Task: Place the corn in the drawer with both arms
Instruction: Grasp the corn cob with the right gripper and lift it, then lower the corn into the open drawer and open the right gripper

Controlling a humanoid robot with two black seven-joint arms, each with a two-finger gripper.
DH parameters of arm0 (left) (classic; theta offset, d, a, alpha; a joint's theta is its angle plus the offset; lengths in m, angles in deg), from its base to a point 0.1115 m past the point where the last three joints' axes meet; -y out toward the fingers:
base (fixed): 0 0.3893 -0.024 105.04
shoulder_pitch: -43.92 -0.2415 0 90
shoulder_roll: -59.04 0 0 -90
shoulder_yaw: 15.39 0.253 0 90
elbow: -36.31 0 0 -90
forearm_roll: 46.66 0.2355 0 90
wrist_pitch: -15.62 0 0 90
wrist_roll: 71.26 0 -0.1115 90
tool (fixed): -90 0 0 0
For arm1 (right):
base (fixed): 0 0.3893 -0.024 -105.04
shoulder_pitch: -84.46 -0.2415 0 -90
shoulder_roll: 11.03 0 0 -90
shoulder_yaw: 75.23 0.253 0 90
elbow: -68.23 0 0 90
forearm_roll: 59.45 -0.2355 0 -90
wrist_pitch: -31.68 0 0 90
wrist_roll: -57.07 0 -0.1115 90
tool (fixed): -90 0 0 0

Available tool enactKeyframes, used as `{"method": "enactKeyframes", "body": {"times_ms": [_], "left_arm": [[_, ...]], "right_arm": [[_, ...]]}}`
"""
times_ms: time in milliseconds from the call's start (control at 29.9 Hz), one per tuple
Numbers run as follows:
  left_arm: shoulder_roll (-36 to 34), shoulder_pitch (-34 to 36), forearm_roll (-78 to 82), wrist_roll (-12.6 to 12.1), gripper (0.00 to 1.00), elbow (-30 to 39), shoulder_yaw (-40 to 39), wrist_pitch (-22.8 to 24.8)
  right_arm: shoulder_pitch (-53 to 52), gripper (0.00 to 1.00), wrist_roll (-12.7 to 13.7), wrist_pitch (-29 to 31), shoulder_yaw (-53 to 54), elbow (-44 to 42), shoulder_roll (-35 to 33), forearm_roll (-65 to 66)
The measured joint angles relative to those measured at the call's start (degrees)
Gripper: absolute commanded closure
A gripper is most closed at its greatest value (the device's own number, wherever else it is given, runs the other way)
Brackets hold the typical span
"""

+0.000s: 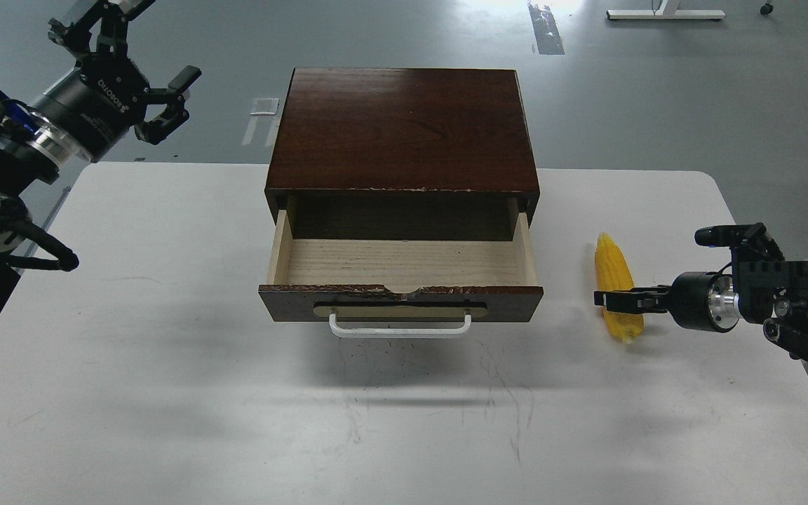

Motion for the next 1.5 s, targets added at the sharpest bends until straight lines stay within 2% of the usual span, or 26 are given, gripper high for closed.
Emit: {"method": "enactKeyframes", "body": {"times_ms": [100, 334, 668, 902, 1102, 1336, 1503], "left_arm": [[0.00, -0.02, 0.00, 0.00, 0.01, 0.00, -0.01, 0.00], [-0.02, -0.06, 0.00, 0.00, 0.01, 0.02, -0.01, 0.00], [-0.08, -0.05, 0.00, 0.00, 0.01, 0.01, -0.46, 0.00], [-0.09, -0.02, 0.00, 0.00, 0.01, 0.00, -0.61, 0.02], [-1.11, -0.02, 0.00, 0.00, 0.01, 0.04, -0.70, 0.00], [-2.42, -0.02, 0.00, 0.00, 0.01, 0.09, -0.72, 0.00], [-2.73, -0.02, 0.00, 0.00, 0.01, 0.09, -0.72, 0.00]], "right_arm": [[0.00, 0.73, -0.09, -0.10, -0.21, -0.15, -0.08, -0.01], [-3.12, 0.74, -0.06, -0.15, -0.15, 0.10, -1.11, 0.00], [-27.98, 0.72, -0.05, 1.33, -1.64, 5.24, -3.04, -0.14], [-45.87, 0.72, -0.06, 2.78, -9.97, 8.74, 6.70, 0.00], [-53.96, 0.72, -0.07, 2.79, -14.33, 13.20, 15.75, 1.02], [-57.71, 0.72, -0.06, 1.93, -18.44, 17.59, 23.25, 10.82], [-57.78, 0.71, -0.06, -1.38, -22.37, 18.90, 25.78, 15.67]]}}
